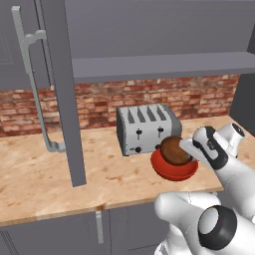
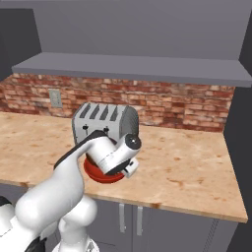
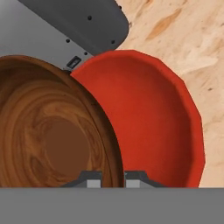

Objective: Pick up the bowls on the counter and stack them on top of one another in the open cabinet. Place the smaller bowl on top of the larger bowl.

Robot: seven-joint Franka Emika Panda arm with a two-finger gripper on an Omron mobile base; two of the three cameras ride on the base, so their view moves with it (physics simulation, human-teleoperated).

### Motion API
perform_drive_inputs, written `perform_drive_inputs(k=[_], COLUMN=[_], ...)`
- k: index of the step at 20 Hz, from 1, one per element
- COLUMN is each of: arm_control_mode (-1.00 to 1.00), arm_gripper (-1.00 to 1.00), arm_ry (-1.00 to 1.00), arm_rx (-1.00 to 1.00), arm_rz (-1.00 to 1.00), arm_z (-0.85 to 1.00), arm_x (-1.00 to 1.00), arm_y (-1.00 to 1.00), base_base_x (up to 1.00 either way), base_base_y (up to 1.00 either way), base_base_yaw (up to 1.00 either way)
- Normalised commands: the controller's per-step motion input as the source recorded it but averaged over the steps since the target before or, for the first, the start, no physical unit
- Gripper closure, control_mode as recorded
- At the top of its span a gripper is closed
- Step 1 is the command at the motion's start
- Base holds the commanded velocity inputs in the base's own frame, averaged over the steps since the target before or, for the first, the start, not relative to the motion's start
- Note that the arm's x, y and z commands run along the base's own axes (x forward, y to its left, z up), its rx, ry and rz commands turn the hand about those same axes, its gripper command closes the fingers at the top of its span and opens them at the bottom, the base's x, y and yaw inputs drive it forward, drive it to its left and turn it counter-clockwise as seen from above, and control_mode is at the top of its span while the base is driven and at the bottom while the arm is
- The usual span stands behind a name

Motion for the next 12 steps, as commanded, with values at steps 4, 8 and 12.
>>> perform_drive_inputs(k=[4, 8, 12], arm_control_mode=[-1.00, -1.00, -1.00], arm_gripper=[1.00, 1.00, 1.00], arm_ry=[0.00, 0.00, 0.00], arm_rx=[-0.02, -0.03, -0.03], arm_rz=[0.00, 0.00, 0.00], arm_z=[-0.12, -0.14, -0.10], arm_x=[0.02, 0.05, 0.07], arm_y=[0.05, 0.01, 0.01], base_base_x=[0.00, 0.00, 0.00], base_base_y=[0.00, 0.00, 0.00], base_base_yaw=[0.00, 0.00, 0.00])
